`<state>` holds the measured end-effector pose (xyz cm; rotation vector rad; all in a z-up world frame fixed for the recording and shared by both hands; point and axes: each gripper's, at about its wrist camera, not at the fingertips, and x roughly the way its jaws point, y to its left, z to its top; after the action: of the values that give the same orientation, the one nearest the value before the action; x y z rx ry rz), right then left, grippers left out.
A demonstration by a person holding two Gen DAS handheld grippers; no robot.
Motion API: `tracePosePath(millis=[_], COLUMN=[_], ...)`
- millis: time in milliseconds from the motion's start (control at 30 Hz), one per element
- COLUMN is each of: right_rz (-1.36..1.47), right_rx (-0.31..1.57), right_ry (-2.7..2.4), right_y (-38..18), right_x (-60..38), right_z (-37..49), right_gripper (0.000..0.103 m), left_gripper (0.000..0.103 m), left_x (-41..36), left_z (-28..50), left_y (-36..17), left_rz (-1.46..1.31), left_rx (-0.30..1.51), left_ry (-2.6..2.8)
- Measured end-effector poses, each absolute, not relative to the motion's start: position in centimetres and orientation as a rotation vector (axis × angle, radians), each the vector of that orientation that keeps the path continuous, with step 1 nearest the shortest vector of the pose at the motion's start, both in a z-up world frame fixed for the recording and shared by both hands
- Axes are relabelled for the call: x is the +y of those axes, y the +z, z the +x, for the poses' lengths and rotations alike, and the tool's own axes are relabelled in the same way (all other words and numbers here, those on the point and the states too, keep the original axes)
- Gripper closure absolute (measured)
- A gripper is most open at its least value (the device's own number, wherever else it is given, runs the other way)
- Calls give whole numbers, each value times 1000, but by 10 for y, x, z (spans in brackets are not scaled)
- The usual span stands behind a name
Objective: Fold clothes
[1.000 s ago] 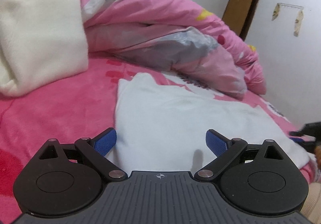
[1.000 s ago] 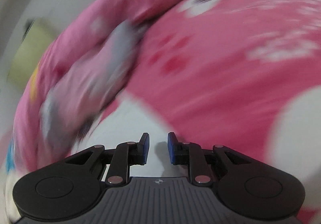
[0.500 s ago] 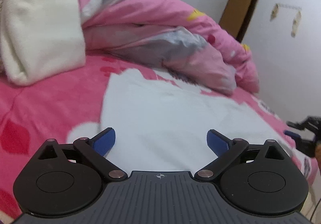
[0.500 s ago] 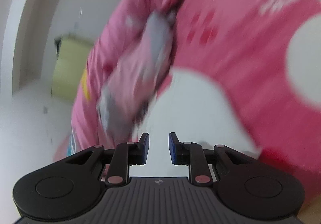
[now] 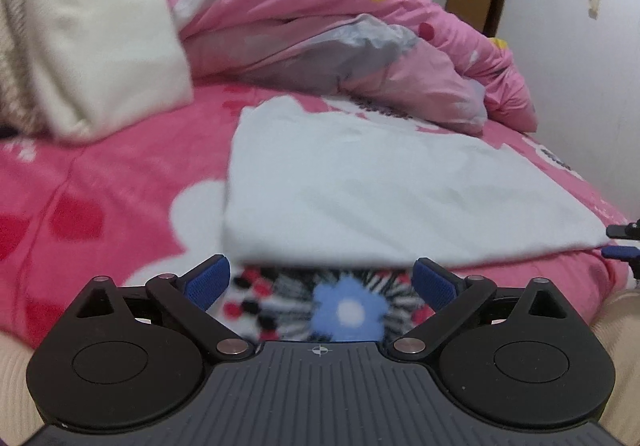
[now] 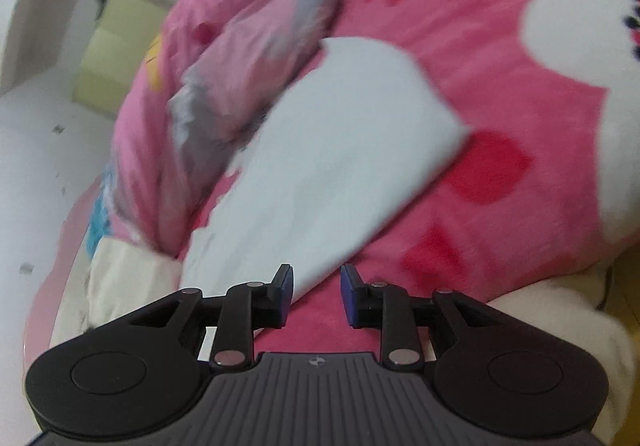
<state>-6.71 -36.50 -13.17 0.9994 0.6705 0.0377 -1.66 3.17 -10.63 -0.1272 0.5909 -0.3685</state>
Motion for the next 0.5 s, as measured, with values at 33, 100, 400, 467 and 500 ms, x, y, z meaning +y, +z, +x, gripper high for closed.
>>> tracePosePath(millis=[33,100,400,467,500], right_rz=[979,909,453,360,317], right_rx=[668,668,541,519,517], right_ry=[64,108,58,38,27], right_y=[-129,-123,-113,-119,-124], right_x=[-359,-340,-259,-244,-237], right_z=[-69,-57,-22,-20,-19], right_gripper=[74,74,74,74,74], left_gripper=[4,4,3,3,3], left_x=[35,38,9,-6,-9], left_z=[-20,-25,-16,-9,-7], left_y=[-106,-102,-76,-75,-77], left_rz=[-133,-142,-119,-87,-82], left_rx=[593,586,518,507,514], left_ry=[-365,-362,-373,-376,-370])
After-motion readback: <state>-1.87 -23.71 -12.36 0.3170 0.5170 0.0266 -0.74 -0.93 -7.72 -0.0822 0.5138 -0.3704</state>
